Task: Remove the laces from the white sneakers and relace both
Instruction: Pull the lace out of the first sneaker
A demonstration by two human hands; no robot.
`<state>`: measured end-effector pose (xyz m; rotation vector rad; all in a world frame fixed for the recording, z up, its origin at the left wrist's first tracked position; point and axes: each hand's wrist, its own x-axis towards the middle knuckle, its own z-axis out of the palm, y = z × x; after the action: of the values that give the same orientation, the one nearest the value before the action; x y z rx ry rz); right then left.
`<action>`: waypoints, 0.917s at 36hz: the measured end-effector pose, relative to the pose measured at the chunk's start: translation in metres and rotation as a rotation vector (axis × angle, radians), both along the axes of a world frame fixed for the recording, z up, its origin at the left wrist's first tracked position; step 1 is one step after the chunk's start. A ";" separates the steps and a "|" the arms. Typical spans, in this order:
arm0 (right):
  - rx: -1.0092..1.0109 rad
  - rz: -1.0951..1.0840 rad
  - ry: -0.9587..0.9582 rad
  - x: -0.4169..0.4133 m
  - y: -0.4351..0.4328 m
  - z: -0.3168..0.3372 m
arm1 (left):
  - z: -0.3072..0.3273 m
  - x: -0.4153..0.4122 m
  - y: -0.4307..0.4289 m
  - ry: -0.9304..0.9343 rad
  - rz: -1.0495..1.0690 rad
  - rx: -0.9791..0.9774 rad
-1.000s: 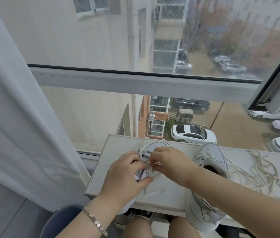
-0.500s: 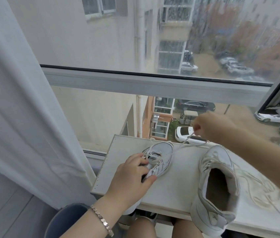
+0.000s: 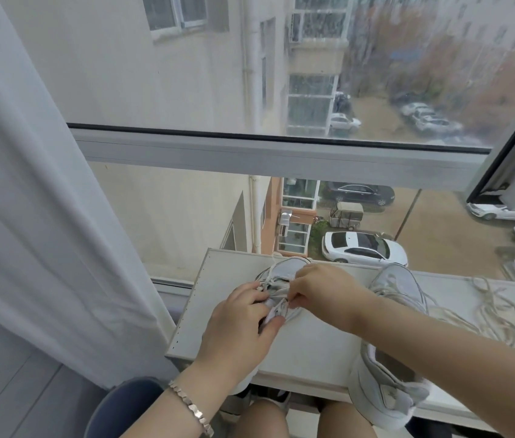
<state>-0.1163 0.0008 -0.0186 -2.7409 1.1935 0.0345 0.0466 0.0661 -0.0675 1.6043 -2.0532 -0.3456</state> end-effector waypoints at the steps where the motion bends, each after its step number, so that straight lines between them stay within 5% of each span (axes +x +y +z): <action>1: 0.019 -0.020 -0.009 -0.001 0.000 0.002 | 0.000 -0.001 0.000 -0.006 0.002 0.006; 10: 0.200 -0.308 -0.135 0.008 -0.013 0.004 | 0.001 -0.008 -0.004 -0.042 0.031 0.043; 16: -0.105 -0.735 -0.075 -0.040 -0.061 0.034 | -0.004 -0.004 0.005 -0.078 -0.006 0.037; 23: 0.467 -0.242 0.472 -0.007 -0.034 0.044 | -0.003 -0.011 -0.002 -0.043 0.035 0.037; 27: 0.320 -0.233 0.045 0.012 -0.022 0.027 | -0.002 -0.012 -0.001 0.072 0.111 0.040; 33: 0.240 -0.231 0.049 0.022 -0.012 0.006 | 0.004 -0.011 0.000 -0.005 0.209 0.115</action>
<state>-0.0940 -0.0117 -0.0122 -2.3965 1.4111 0.2049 0.0356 0.0661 -0.0631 1.8705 -1.8772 -0.3904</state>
